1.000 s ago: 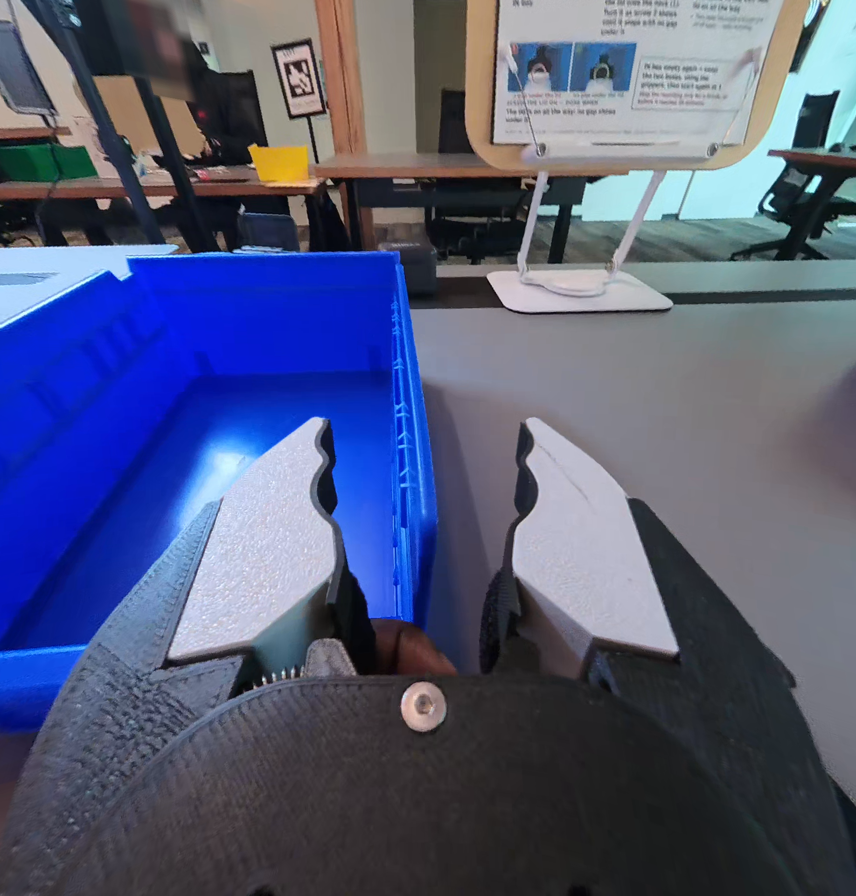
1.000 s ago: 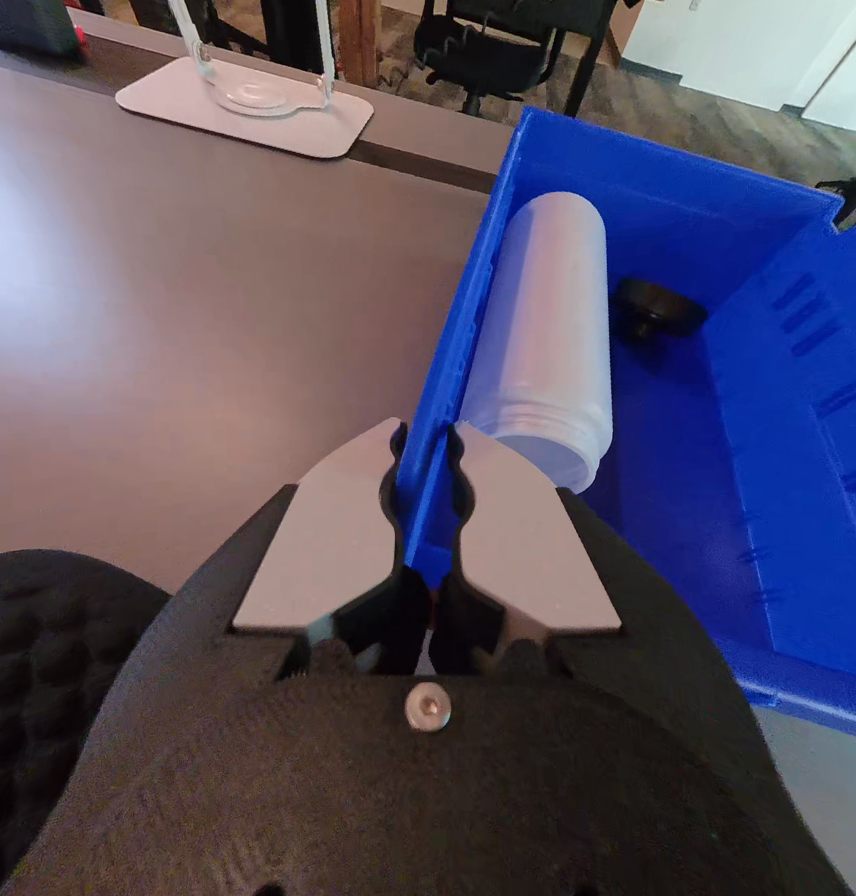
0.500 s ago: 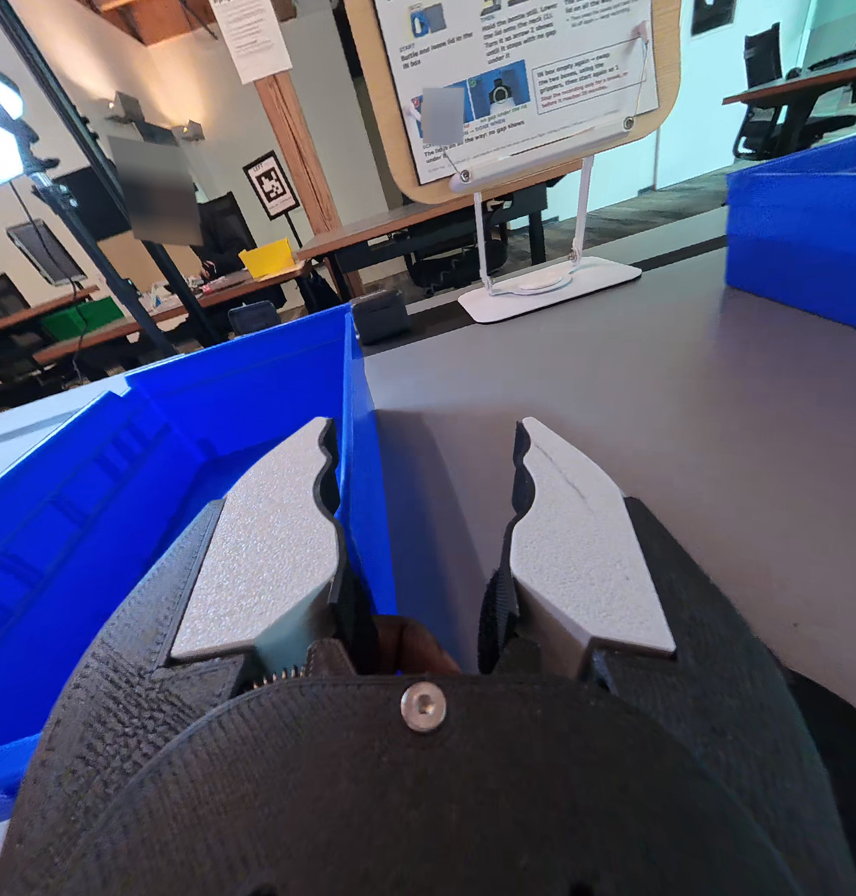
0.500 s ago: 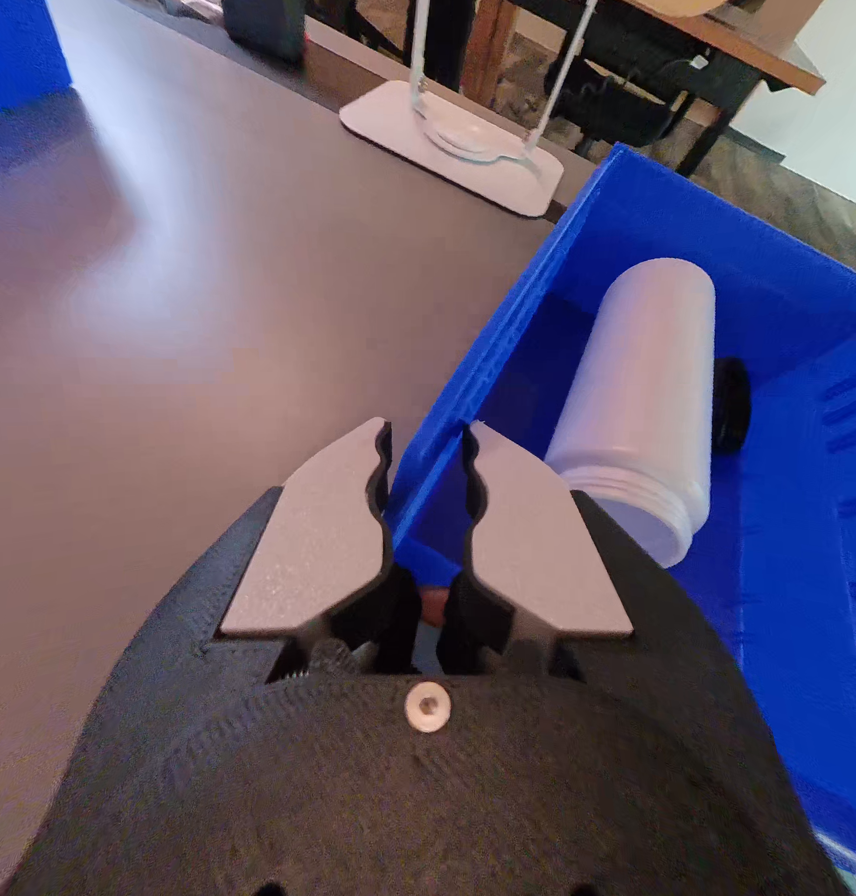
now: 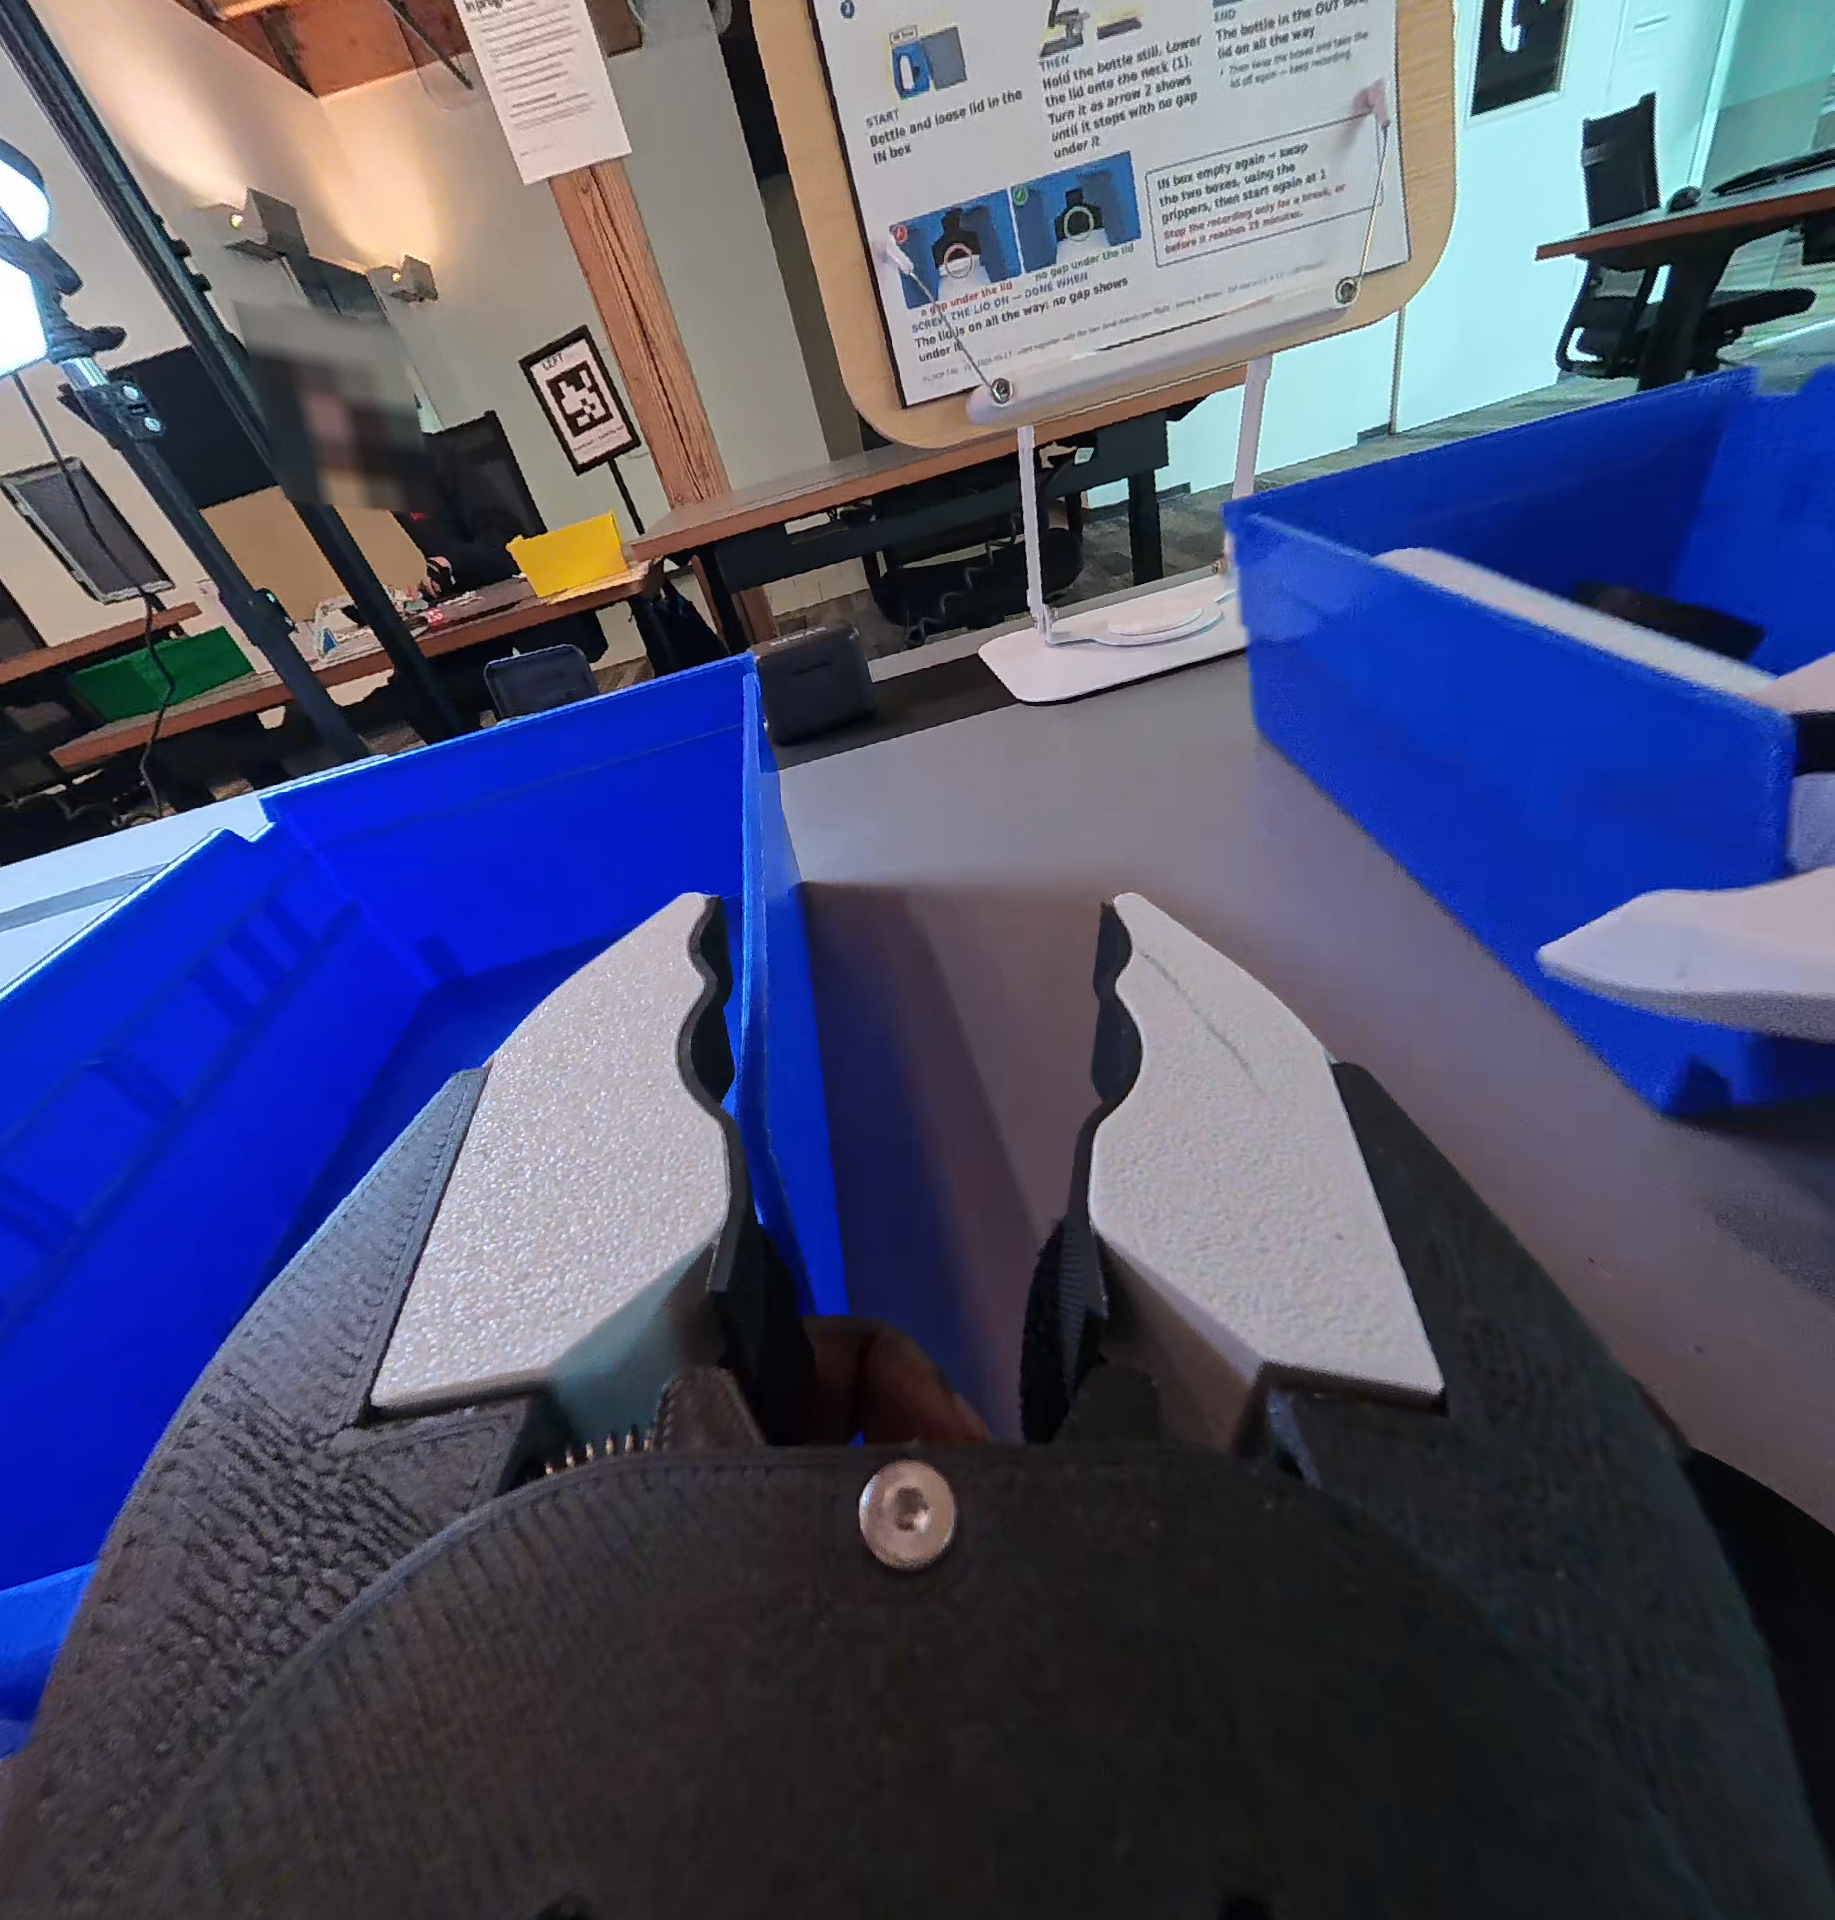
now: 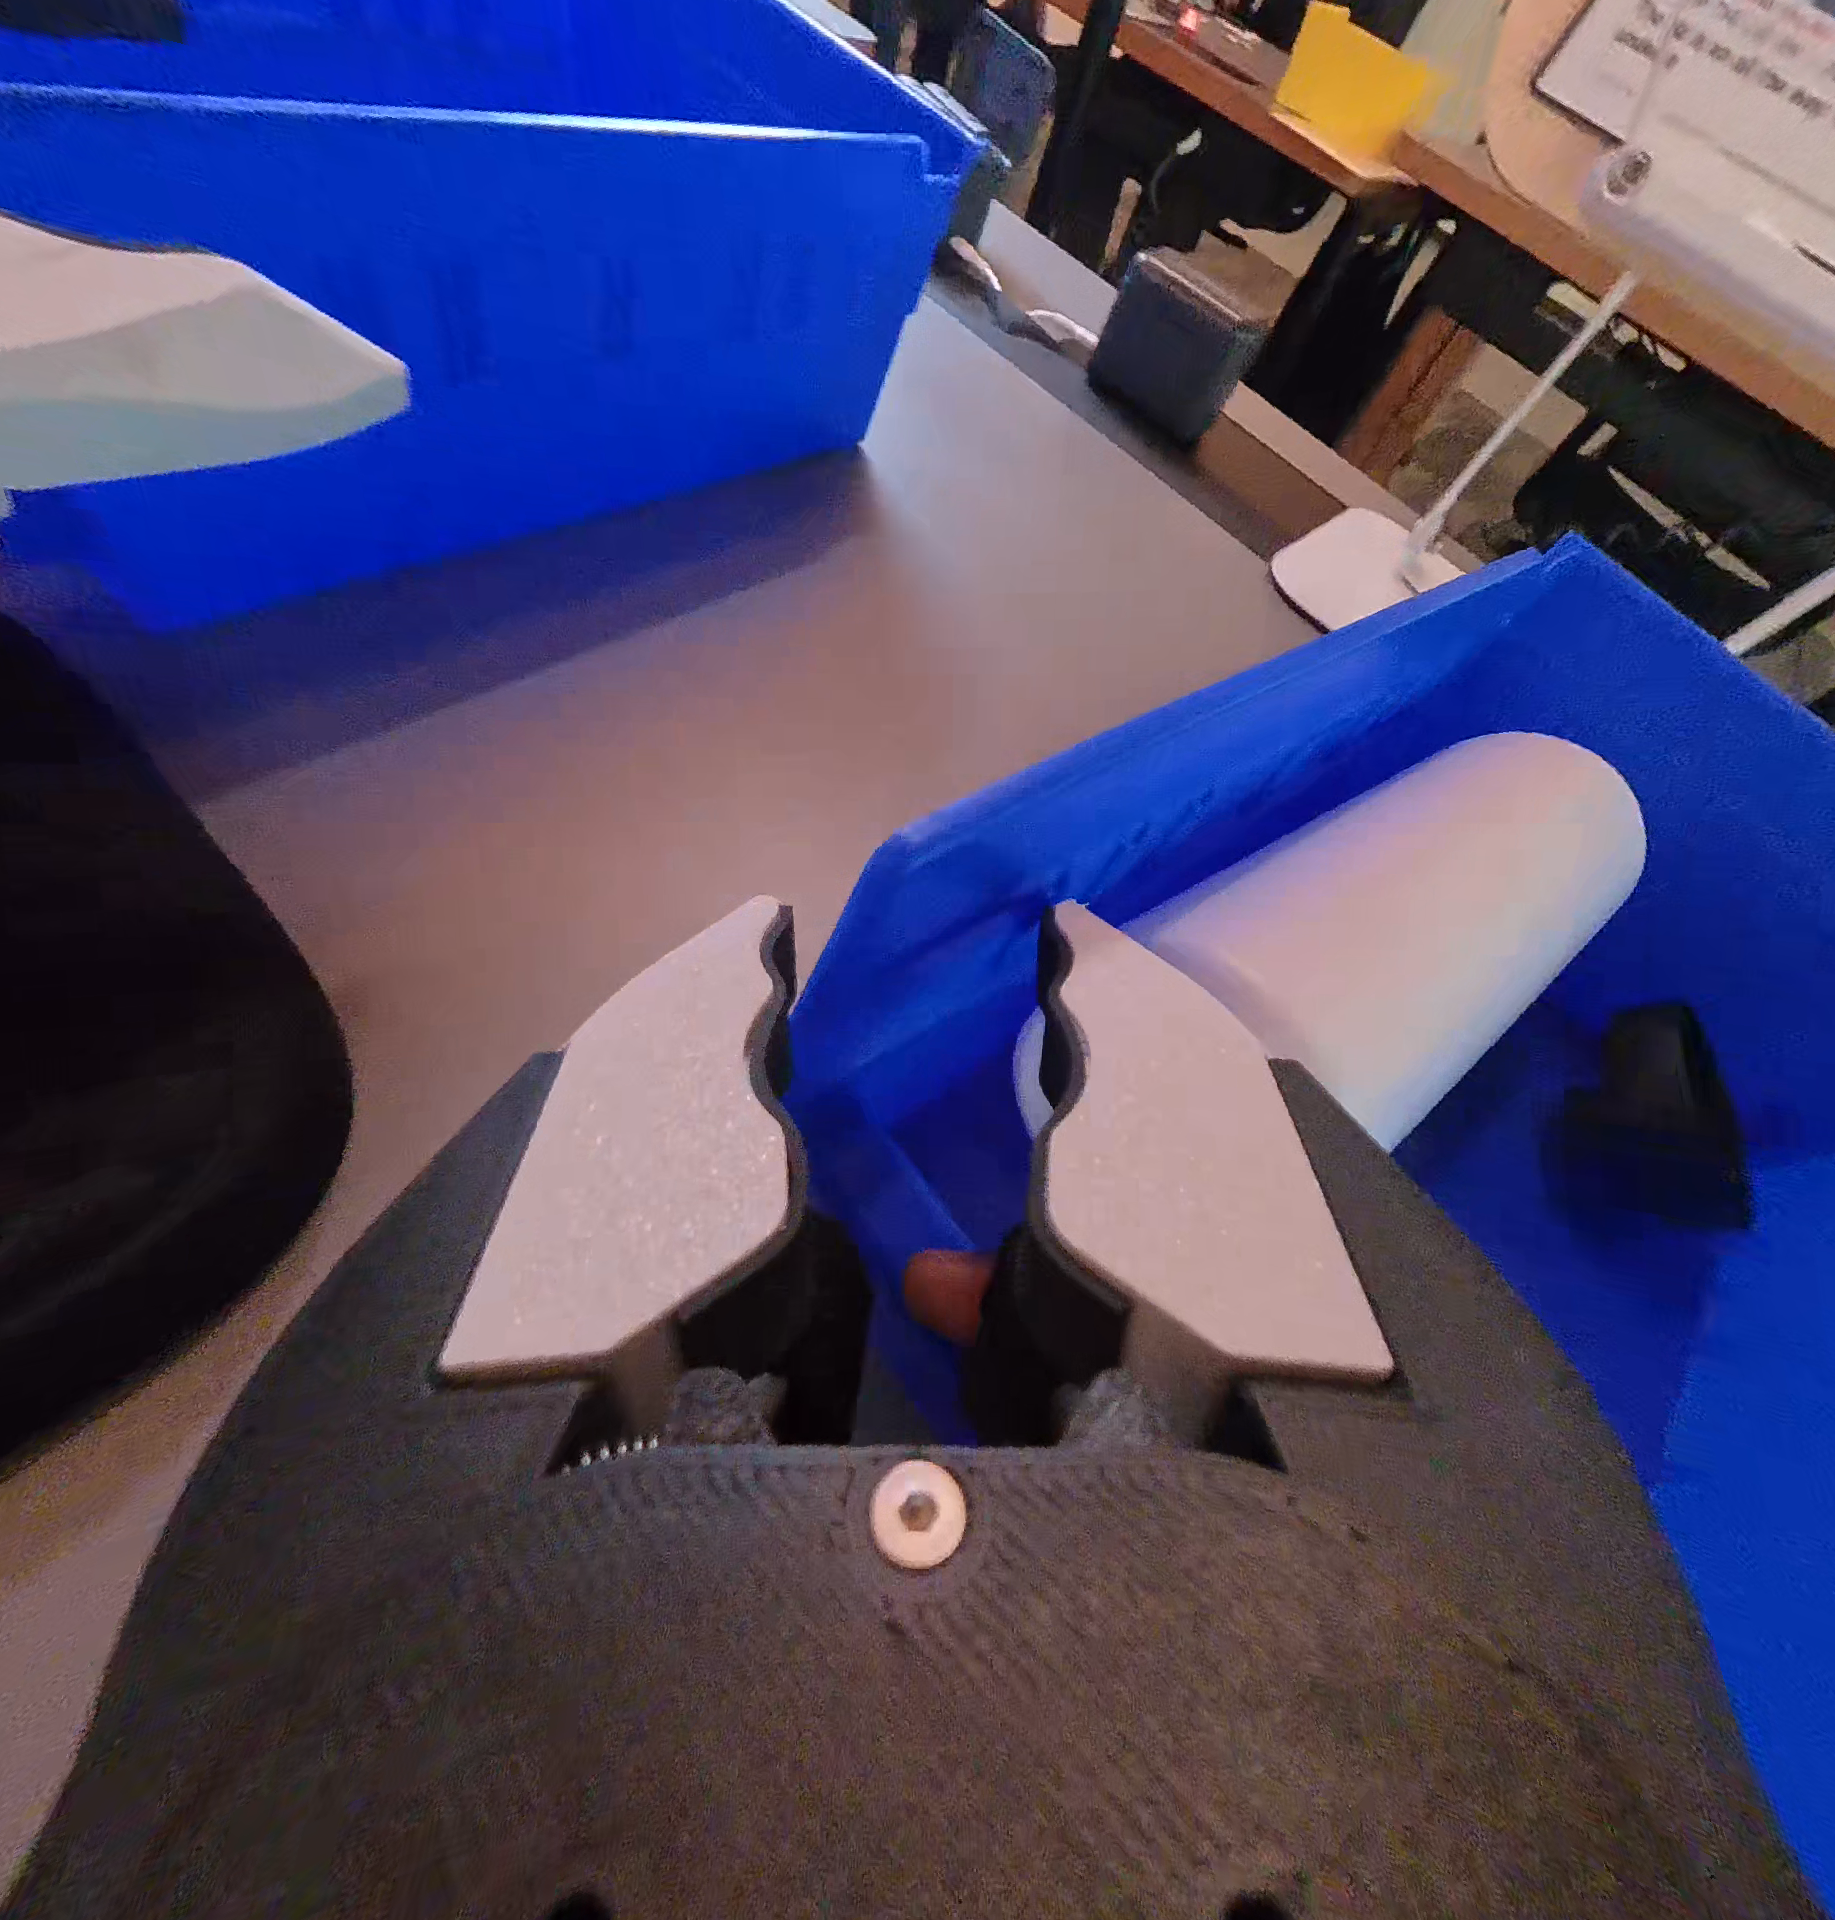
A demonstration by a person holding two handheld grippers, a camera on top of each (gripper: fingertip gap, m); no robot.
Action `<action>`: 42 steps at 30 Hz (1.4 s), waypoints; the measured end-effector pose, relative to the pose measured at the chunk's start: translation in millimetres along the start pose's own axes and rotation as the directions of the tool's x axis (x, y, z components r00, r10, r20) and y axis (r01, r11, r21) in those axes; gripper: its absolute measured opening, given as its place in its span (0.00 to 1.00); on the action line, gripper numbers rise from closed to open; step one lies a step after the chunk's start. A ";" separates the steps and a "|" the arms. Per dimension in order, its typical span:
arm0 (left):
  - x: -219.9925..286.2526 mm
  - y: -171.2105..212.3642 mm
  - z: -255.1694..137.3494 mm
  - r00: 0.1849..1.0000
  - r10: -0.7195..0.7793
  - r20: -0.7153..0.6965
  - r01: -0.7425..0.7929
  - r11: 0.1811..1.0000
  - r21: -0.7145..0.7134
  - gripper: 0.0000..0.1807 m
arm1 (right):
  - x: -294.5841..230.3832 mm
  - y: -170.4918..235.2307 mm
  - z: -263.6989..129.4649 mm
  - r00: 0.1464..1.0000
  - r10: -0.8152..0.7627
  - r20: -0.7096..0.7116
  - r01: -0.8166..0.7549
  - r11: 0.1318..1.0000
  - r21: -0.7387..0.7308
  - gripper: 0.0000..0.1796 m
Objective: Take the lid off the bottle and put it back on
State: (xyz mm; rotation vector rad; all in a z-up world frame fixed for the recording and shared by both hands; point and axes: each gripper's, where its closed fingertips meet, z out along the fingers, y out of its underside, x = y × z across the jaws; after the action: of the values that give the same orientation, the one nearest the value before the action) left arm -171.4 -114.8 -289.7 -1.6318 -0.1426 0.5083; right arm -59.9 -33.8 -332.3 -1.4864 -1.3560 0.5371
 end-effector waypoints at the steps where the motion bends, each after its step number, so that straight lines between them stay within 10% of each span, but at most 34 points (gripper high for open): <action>1: 0.0 -0.2 -0.2 1.000 0.000 0.001 0.000 1.000 0.002 0.37 | -9.4 -4.3 2.4 1.000 -0.020 0.024 0.020 1.000 0.015 0.25; 9: -6.5 -12.7 -7.1 0.998 -0.057 0.011 0.056 0.993 0.103 0.37 | -84.6 -32.8 5.7 0.944 -0.198 0.263 0.156 0.972 0.173 0.30; 15: -18.6 -32.5 -22.9 0.990 -0.142 0.016 0.133 0.952 0.275 0.34 | -106.9 -62.2 -23.9 0.880 -0.454 0.139 0.331 0.796 0.508 0.27; 19: -2.6 -18.1 -36.7 0.944 0.229 -0.237 -0.199 0.969 0.144 0.34 | -97.6 -61.1 -38.5 0.916 -0.339 0.215 0.187 0.834 0.520 0.29; 26: -69.0 46.1 -59.4 0.701 0.575 -0.421 -0.666 0.740 -0.097 0.33 | -87.1 -55.1 -54.2 0.855 -0.030 0.518 -0.215 0.889 0.405 0.40; 33: -109.5 117.3 -45.8 0.287 0.678 -0.677 -0.958 0.211 -0.195 0.22 | -64.5 -52.8 -57.0 0.853 0.088 0.515 -0.324 0.863 0.388 0.38; 42: -107.9 115.3 -39.8 0.409 0.731 -0.546 -0.912 0.301 -0.281 0.18 | 1.1 -45.9 -79.8 0.966 0.039 0.255 -0.146 0.898 0.416 0.32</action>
State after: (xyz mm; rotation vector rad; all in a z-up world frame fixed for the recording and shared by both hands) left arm -274.8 -208.2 -373.8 -2.2884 1.0170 1.0703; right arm -13.8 -69.0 -260.7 -1.1466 -1.2464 1.0392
